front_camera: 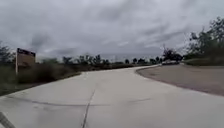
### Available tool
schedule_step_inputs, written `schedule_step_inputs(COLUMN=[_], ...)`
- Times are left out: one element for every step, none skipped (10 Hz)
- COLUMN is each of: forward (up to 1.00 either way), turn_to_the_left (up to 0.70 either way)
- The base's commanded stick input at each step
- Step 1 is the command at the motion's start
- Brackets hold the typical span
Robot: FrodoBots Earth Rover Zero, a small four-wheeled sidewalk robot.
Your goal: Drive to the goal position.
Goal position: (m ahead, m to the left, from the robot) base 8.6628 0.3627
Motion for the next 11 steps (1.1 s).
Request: schedule_step_inputs(forward=[0.85,0.85,0.85,0.85,0.85,0.85,0.85,0.85,0.85,0.85,0.85], turn_to_the_left=[0.0,0.0,0.0,0.0,0.0,0.0,0.0,0.27,0.34,0.34,0.24])
